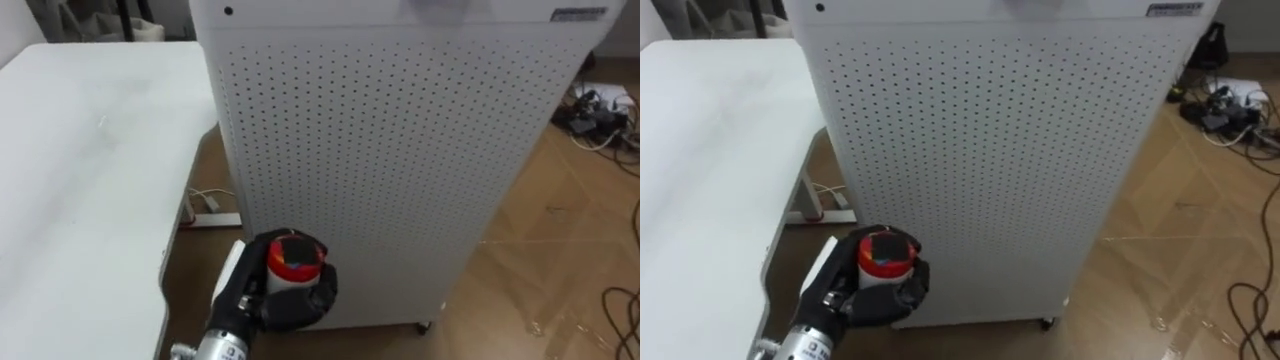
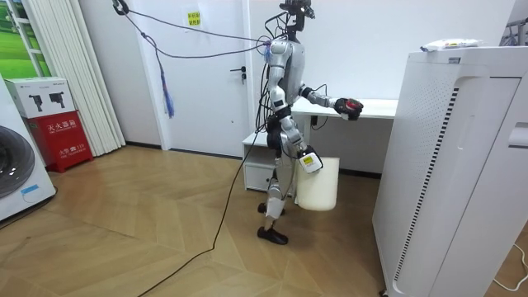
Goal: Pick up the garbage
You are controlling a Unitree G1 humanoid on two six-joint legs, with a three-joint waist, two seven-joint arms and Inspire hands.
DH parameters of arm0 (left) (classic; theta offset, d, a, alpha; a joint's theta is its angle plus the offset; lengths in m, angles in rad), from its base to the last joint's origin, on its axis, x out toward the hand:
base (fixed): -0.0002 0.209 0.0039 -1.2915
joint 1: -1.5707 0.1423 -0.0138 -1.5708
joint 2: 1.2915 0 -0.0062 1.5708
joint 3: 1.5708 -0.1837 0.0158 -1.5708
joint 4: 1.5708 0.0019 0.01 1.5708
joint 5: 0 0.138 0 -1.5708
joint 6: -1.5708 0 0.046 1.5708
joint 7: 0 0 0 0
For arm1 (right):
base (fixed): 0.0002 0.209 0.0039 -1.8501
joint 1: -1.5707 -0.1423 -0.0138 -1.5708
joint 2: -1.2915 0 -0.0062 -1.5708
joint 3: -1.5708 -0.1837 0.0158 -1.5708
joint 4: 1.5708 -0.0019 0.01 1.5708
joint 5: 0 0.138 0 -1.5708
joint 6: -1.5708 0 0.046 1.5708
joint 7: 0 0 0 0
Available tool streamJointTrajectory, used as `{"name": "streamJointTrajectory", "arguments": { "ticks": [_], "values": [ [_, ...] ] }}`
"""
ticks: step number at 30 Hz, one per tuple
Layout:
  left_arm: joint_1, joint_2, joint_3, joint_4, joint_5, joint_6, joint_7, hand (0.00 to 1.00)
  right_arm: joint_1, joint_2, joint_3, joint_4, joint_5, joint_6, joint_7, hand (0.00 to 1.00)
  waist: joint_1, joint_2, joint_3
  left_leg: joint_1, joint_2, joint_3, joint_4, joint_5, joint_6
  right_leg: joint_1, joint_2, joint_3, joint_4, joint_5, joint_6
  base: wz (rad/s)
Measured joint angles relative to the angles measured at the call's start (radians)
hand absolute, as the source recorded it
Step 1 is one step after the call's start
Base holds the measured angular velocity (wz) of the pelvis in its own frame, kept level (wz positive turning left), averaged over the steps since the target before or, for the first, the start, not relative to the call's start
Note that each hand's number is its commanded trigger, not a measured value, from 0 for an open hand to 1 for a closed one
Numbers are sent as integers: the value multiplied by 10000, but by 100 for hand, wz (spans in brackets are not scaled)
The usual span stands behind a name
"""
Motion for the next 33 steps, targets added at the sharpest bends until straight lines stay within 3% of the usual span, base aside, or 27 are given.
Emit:
{"name": "streamJointTrajectory", "arguments": {
  "ticks": [2, 3, 4, 5, 6, 8, 10, 12, 18, 23, 25, 26, 27, 33],
  "values": [
    [-21, 0, -170, 2, 32, 2, -327, 100, -91, 9, 1, -172, -1, -2, -111, 100, -11, 6, 15, -205, 5, 295, 319, -2, -2, -163, -10, 373, 177, -1, -2, -13],
    [-20, 8, -308, 1, 32, 7, -500, 100, -125, 2, 0, -276, 0, -46, -203, 100, -21, -33, 44, -559, -14, 504, 944, -32, 4, -142, -75, 897, 205, 0, -1, 7],
    [-97, -13, -535, 2, 26, 9, -659, 100, -174, -29, -46, -284, 20, -128, -306, 100, -109, -88, 86, -889, -59, 457, 740, -48, 51, -173, -116, 1551, 206, 1, 6, 23],
    [-171, -25, -683, -3, 31, 8, -694, 100, -200, -32, -103, -283, 20, -144, -348, 100, -177, -61, 84, -1046, -52, 400, 277, 143, 11, -233, -127, 1647, 251, -25, 60, 14],
    [-212, -40, -823, 8, 44, 1, -798, 100, -271, -49, -256, -270, 5, -147, -419, 100, -70, -91, 45, -979, -157, 656, 96, 429, 285, -497, -250, 1749, 499, -102, 220, -25],
    [-196, 45, -876, 90, 39, 1, -899, 100, -417, 19, -256, -264, -102, -208, -424, 100, 127, -192, 73, -859, -211, 1083, 62, 446, 303, -638, -334, 1182, 587, -98, 270, -59],
    [-145, 181, -757, 217, 52, 6, -1092, 100, -542, -8, -257, -302, -160, -273, -279, 100, 311, -223, 87, -725, -234, 1420, 62, 420, 342, -627, -525, 152, 567, 2, 313, -69],
    [-133, 217, -719, 213, 85, 5, -1258, 100, -540, -13, -232, -300, -113, -282, -283, 100, 338, -208, 93, -705, -243, 1422, 67, 385, 387, -638, -610, -182, 558, 29, 305, -30],
    [-109, 226, -748, 215, 137, 5, -1567, 100, -634, -100, -226, -301, -89, -283, -427, 100, 310, -178, 88, -1008, -233, 1426, 76, 389, 394, -1008, -685, -476, 789, 29, 299, 4],
    [-72, 200, -757, 844, 329, 4, -1567, 100, -813, -168, -223, -186, -105, -295, -412, 100, 326, -66, 121, -1182, -199, 1385, 119, 391, 398, -1232, -843, -1057, 993, 43, 211, 3],
    [-70, 262, -744, 929, 350, 3, -1574, 81, -839, -184, -226, -186, -122, -301, -393, 100, 364, -60, 121, -1477, -170, 1369, 285, 390, 399, -1515, -856, -1114, 1125, 47, 181, 0],
    [-64, 269, -744, 948, 352, 3, -1575, 14, -839, -186, -226, -186, -143, -301, -393, 100, 365, -56, 118, -1548, -159, 1362, 338, 390, 399, -1552, -856, -1128, 1126, 47, 166, 0],
    [-51, 273, -744, 999, 363, 4, -1580, 0, -838, -193, -224, -169, -210, -301, -391, 100, 367, -49, 119, -1607, -146, 1354, 366, 390, 399, -1595, -855, -1179, 1125, 53, 148, 0],
    [-25, 265, -738, 1319, 428, 3, -1781, 0, -841, -256, -222, -73, -225, -300, -403, 100, 417, -50, 119, -1714, -136, 1381, 370, 391, 399, -1729, -841, -1247, 1138, 79, 102, -1]
  ]
}}
